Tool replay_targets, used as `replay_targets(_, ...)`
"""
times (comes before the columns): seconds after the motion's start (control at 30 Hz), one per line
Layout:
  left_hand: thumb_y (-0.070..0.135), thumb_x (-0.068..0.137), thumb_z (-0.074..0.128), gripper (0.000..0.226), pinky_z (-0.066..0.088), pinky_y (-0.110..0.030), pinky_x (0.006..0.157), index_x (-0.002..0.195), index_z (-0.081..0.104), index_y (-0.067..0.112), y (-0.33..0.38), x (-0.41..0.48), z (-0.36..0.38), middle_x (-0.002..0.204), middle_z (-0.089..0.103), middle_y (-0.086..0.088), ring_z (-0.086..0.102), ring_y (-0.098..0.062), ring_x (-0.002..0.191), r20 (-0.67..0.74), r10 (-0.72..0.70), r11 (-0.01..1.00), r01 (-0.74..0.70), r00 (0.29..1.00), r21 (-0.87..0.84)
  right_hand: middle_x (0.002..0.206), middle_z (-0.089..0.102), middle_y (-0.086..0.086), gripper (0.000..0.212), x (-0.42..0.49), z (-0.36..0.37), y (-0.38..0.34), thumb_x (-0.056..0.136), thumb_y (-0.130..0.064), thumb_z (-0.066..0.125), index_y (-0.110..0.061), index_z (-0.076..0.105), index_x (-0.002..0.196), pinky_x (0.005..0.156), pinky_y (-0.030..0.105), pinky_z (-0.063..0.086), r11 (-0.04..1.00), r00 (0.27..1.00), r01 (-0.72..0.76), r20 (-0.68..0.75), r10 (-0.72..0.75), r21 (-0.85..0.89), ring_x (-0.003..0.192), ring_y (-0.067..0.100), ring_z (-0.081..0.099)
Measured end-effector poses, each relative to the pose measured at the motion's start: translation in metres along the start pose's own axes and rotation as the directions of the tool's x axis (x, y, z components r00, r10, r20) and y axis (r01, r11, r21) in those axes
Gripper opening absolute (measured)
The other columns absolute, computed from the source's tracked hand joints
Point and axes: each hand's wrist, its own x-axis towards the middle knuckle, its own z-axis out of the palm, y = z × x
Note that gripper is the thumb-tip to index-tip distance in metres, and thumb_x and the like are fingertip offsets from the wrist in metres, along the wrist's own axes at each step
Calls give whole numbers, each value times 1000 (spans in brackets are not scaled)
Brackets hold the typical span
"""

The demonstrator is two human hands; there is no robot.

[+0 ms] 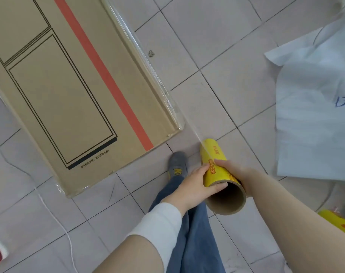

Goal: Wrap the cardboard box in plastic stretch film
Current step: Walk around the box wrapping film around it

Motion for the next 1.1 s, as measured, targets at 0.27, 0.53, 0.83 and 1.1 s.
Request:
replay_targets(0.27,58,79,59,82,31,-41,112,146,22,29,-23,-7,8,149,32,6,32,-13,135,-69,-31,999,28,997,-45,128,55,20,62,12,16,4,91,-46,55,-17,33,142,100,47,46,984,998,65,-5,-66,-165,108,35,59)
replay_targets(0.53,60,79,55,79,33,-39,111,145,20,36,-43,-24,6,150,30,9,31,-11,135,-73,-56,998,54,996,-29,108,60,14,53,11,22,29,97,-51,40,-21,39,140,79,40,51,1000,1000,-22,5,22,3,93,30,59)
replay_targets(0.83,55,80,59,81,32,-36,111,146,18,32,-62,-22,-13,150,30,8,31,-11,135,56,-28,999,26,998,47,95,66,16,62,28,42,69,87,-54,53,-8,53,128,65,35,51,921,990,-28,141,-30,388,81,31,63)
replay_targets(1.1,67,69,62,95,28,-41,114,144,13,36,-93,-49,-35,149,31,13,32,-10,137,231,-125,967,66,965,248,98,60,15,64,35,86,72,89,-49,56,-15,36,139,59,33,50,962,997,62,17,-69,266,76,28,62)
